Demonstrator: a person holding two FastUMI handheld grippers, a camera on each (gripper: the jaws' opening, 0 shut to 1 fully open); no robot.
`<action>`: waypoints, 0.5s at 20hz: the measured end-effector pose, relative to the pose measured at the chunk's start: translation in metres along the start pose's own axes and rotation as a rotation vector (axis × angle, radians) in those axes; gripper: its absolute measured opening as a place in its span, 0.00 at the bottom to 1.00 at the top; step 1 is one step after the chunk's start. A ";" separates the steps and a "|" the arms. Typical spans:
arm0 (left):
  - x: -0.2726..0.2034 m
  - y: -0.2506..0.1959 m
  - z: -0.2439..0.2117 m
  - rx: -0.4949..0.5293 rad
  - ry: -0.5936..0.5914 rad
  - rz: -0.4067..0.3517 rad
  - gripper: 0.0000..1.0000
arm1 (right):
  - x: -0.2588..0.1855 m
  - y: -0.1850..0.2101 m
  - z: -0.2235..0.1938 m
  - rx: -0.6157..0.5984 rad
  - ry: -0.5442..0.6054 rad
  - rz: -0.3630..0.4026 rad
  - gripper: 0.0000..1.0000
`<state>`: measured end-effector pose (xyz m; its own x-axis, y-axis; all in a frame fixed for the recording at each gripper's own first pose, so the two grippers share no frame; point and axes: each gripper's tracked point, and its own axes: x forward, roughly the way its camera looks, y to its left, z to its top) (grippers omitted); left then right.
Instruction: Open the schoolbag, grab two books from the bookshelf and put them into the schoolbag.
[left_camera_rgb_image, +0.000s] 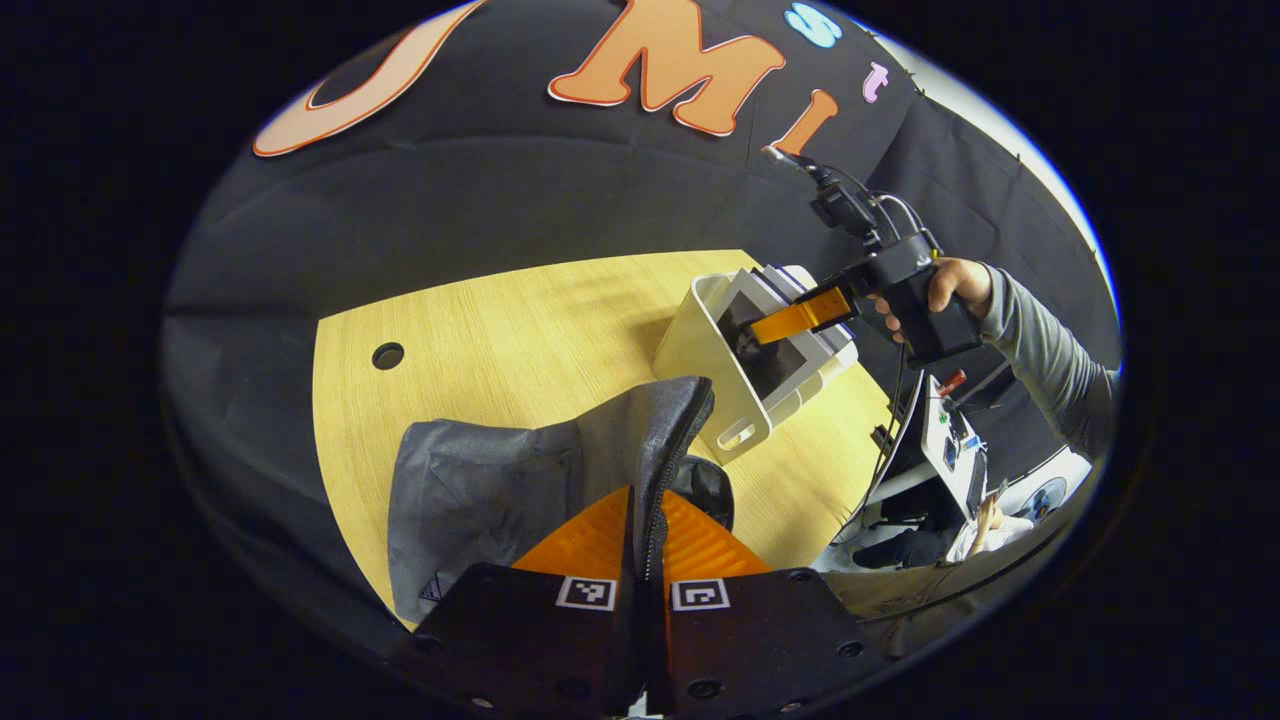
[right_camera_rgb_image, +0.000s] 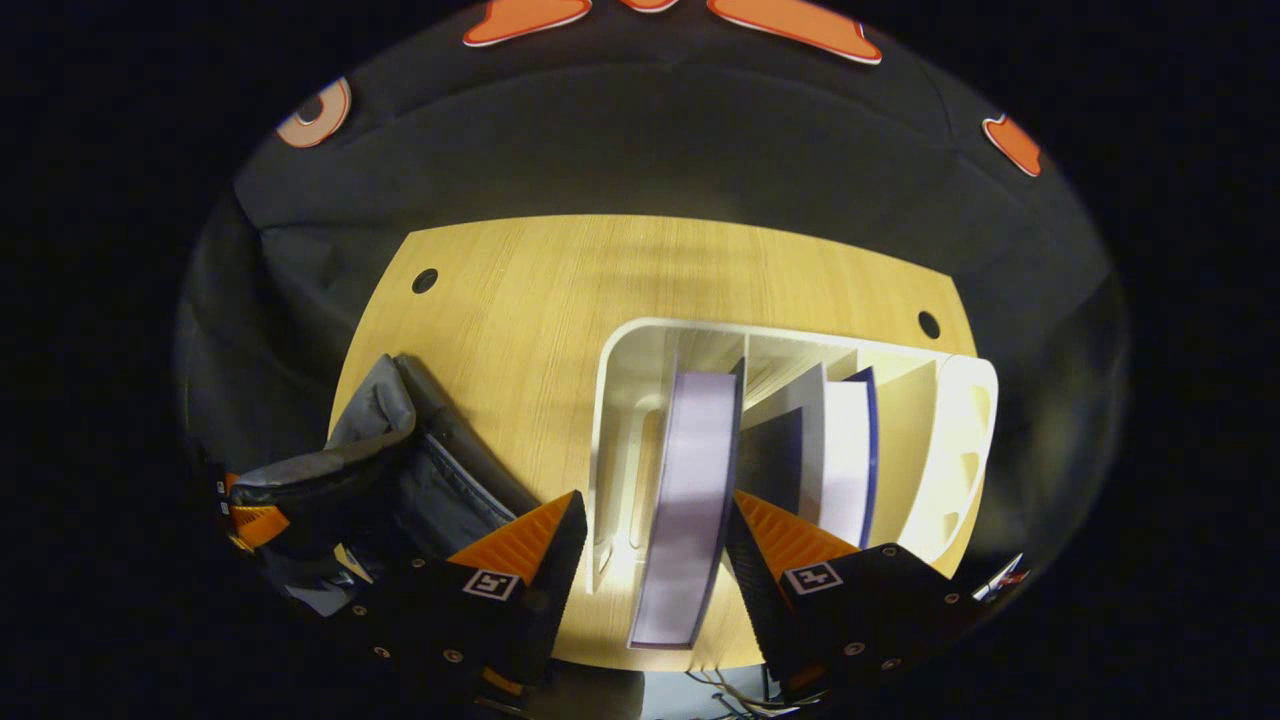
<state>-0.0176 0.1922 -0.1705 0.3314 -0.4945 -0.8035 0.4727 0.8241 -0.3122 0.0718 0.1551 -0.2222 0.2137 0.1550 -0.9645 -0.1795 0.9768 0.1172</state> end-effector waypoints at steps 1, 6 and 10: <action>0.001 0.000 -0.002 -0.002 0.003 -0.002 0.06 | 0.003 0.000 0.001 0.009 0.012 -0.001 0.81; 0.005 -0.001 -0.001 -0.005 0.012 0.000 0.06 | 0.014 -0.016 0.001 0.086 0.069 -0.052 0.48; 0.010 0.001 -0.007 -0.017 0.015 -0.007 0.06 | 0.006 -0.012 -0.003 0.163 0.107 -0.002 0.37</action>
<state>-0.0197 0.1897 -0.1818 0.3157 -0.4961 -0.8088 0.4611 0.8252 -0.3261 0.0722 0.1435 -0.2299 0.1094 0.1451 -0.9833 -0.0192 0.9894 0.1439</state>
